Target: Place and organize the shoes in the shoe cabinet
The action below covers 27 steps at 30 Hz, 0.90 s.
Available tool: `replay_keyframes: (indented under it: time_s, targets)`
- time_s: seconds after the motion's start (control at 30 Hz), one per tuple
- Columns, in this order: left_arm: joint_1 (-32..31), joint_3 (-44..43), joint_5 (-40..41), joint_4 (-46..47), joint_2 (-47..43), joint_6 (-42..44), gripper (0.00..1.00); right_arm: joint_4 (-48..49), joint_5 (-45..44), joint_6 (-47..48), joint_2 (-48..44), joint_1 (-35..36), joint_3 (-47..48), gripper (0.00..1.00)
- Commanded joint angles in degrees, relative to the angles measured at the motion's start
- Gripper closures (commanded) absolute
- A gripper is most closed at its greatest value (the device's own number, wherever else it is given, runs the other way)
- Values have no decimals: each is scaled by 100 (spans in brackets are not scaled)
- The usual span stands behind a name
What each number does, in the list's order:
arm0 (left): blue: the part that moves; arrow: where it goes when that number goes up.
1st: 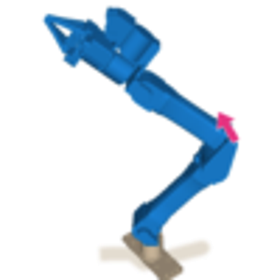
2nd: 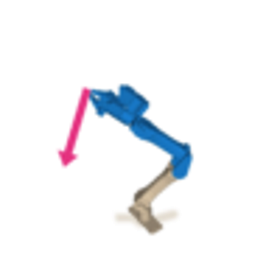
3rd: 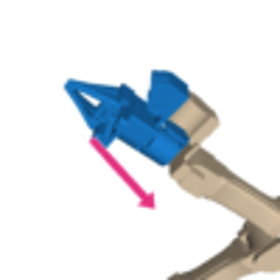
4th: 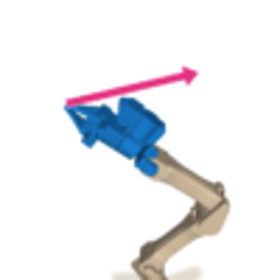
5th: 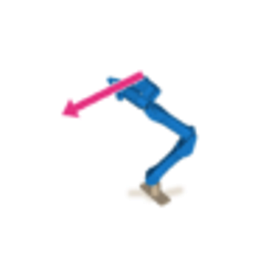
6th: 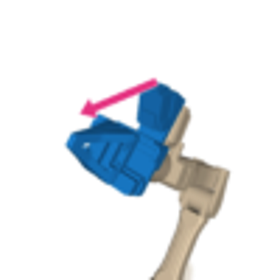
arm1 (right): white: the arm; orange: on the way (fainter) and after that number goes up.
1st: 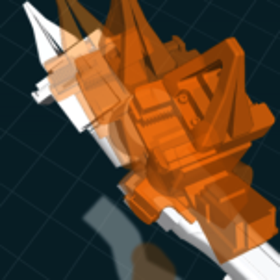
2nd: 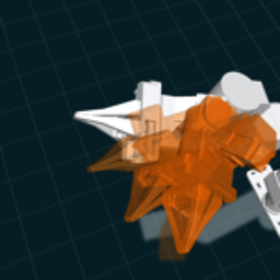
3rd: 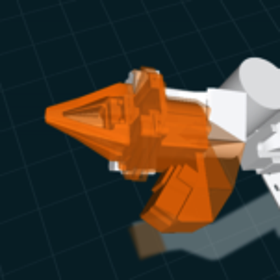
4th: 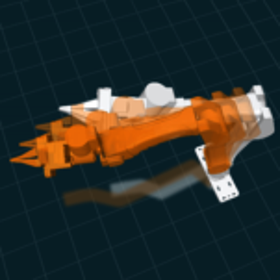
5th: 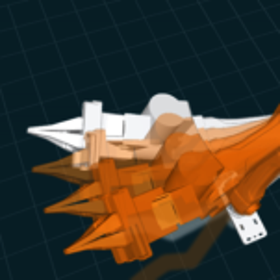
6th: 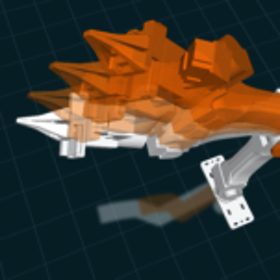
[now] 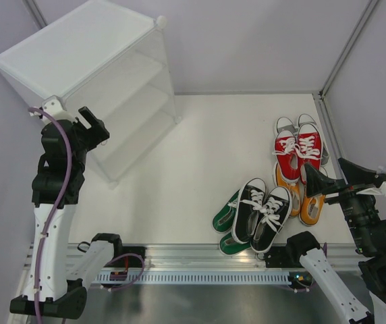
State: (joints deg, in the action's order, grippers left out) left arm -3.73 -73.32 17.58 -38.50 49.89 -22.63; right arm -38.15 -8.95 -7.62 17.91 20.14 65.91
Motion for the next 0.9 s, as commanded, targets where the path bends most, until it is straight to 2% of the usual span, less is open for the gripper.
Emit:
replay_keyframes:
  time_s: [0.0,0.3,0.87]
  targets:
    - [-23,-68,96,97,117,207,11,133,-81,59,-51,34,-34,2]
    - [-67,-104,149,106,311,303,10,159,-81,67,-86,42,-104,2]
    - [-313,11,659,62,-14,497,9,159,-89,41,-121,34,-157,2]
